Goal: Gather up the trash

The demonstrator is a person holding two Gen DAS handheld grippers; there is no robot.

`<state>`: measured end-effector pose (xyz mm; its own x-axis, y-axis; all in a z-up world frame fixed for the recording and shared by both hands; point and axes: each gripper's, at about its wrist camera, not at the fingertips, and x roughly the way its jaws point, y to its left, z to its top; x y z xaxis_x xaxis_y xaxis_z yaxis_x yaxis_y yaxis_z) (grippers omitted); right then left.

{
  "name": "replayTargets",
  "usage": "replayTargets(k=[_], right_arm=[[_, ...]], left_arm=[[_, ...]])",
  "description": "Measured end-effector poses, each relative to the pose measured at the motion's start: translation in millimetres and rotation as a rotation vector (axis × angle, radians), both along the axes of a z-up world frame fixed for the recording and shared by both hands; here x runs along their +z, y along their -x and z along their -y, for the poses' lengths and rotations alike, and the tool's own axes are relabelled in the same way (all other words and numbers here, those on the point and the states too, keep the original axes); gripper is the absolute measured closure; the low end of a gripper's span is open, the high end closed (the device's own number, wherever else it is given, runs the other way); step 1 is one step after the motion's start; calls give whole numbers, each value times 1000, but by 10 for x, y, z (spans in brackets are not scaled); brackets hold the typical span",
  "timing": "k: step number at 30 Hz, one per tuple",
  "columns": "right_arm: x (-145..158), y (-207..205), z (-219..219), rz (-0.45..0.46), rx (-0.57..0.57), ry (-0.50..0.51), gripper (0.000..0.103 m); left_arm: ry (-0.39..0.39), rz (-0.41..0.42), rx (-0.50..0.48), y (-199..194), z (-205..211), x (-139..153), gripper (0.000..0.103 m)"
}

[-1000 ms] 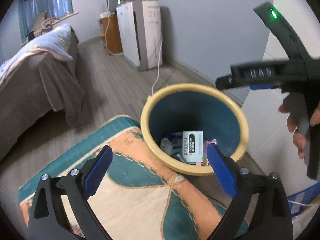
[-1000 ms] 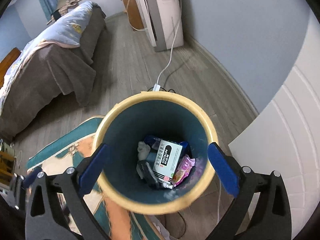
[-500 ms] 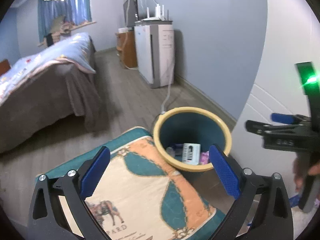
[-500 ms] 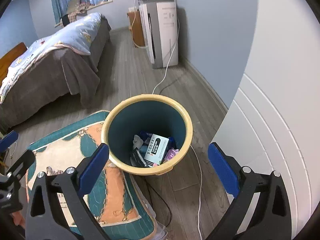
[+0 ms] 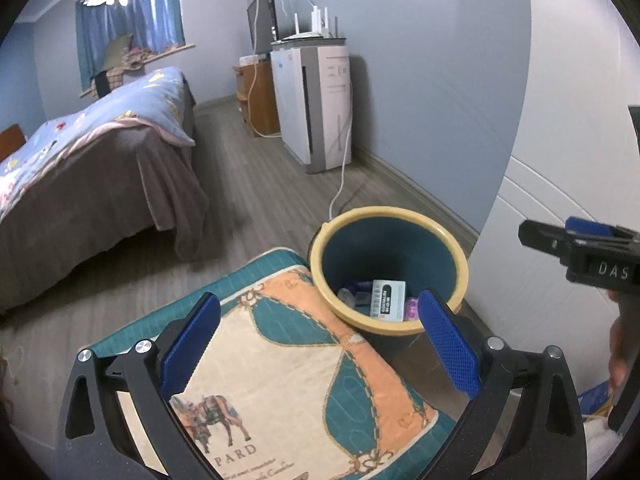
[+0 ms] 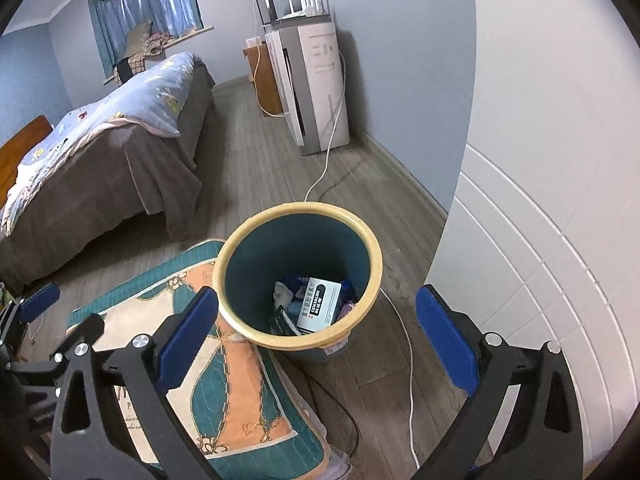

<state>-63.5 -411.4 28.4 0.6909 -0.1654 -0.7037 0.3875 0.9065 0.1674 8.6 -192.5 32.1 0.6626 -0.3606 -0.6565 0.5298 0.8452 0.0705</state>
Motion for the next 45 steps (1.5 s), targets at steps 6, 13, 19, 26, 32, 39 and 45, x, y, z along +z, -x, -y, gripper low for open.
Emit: replayTargets(k=[6,13,19,26,32,39,45], right_arm=[[3,-14,-56,-9,5,16,6],[43,-16,-148,-11,17,65,6],[63,-4,-191,-8,20,80,6],[64,-9,-198,-12,21,79,6],[64,-10,-198,-13,22,81,6],[59,-13,-206,-15,26,84,6],[54,-21,-208,-16,30,88,6]], left_arm=[[11,-8,1,-31,-54,4,5],[29,-12,5,-30,-104,45,5],[34,-14,8,-27,-110,60,5],[43,-27,11,-29,-107,74,5],[48,-32,12,-34,-123,74,5],[49,-33,12,-36,-121,76,5],[49,-33,13,-36,-120,76,5]])
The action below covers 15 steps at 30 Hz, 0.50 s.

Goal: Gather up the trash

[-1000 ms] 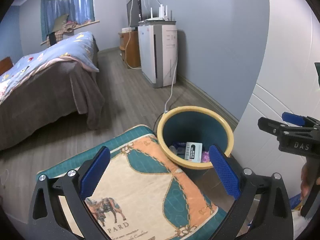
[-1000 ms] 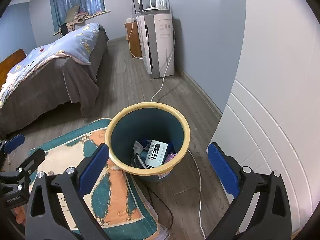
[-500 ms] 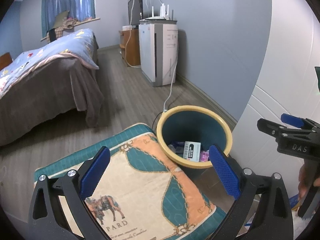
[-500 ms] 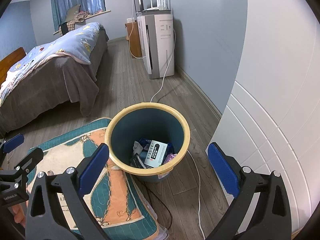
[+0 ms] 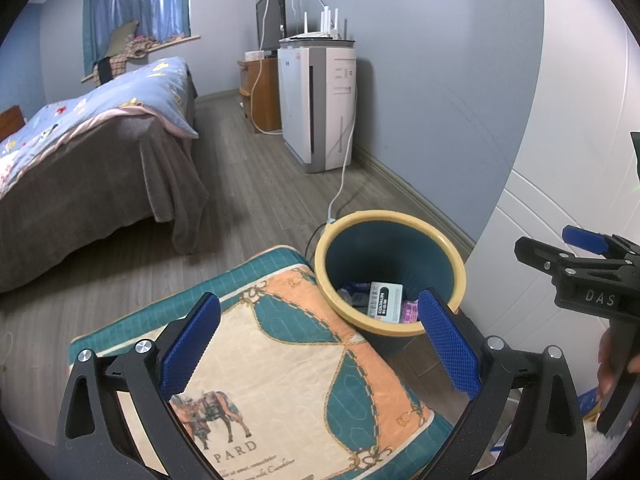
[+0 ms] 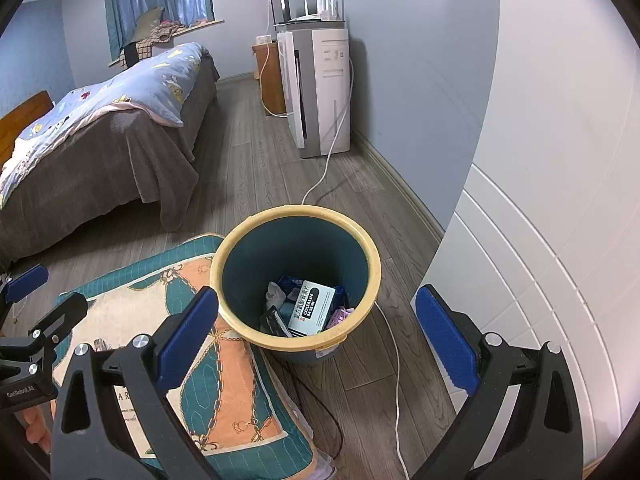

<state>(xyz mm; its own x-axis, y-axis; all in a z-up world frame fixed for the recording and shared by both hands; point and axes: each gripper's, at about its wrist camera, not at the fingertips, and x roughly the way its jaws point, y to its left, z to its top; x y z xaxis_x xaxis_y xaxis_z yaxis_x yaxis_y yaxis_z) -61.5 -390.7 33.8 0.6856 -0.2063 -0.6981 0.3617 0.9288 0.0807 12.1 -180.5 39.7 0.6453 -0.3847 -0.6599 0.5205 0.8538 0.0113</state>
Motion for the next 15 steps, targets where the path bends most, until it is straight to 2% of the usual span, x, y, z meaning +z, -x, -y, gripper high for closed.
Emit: replayTargets(k=[15], right_arm=[[-4,-4,3,-2,2,1,6]], left_arm=[[2,7,-5,0,-15,4,5]])
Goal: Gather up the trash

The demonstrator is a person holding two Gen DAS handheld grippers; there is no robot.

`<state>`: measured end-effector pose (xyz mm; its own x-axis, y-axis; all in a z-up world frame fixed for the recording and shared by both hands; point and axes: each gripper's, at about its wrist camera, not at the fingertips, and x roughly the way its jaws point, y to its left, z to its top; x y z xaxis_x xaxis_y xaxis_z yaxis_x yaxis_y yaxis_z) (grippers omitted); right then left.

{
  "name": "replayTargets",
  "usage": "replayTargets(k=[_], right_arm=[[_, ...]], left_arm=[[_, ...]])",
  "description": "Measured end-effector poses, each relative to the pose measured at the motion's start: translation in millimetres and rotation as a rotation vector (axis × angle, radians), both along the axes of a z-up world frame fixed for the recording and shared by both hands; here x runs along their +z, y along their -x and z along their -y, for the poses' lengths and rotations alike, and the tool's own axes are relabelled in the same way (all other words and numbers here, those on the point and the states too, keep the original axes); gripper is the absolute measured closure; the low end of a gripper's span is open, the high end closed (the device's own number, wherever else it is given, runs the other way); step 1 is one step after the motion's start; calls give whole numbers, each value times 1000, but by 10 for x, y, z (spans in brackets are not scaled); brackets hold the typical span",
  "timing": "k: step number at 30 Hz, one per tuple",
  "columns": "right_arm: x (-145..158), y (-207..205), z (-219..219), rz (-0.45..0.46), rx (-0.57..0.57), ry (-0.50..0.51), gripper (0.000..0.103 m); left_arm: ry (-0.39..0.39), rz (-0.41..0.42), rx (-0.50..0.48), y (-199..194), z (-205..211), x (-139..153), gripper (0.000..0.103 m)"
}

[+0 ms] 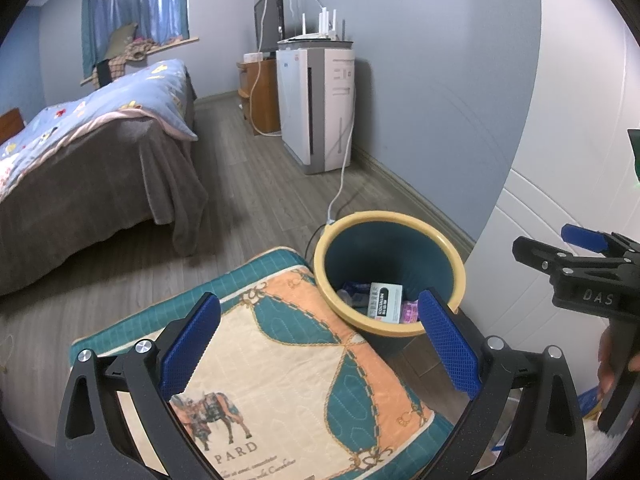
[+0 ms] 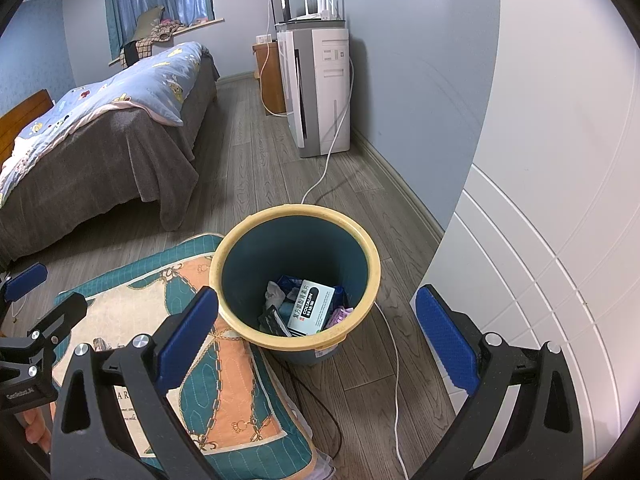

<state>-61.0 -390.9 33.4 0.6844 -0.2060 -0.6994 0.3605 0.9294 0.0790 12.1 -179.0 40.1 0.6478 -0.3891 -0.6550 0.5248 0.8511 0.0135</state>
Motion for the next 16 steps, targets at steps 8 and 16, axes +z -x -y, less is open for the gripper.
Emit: replayTargets(k=[8,16], right_arm=[[-17,3,25,-4,-3,-2,6],[-99,-47,93,-58,-33,-26,6]], left_arm=[[-28,12,-14,28,-7,4,5],[11,-11,29,-28,-150,110,5]])
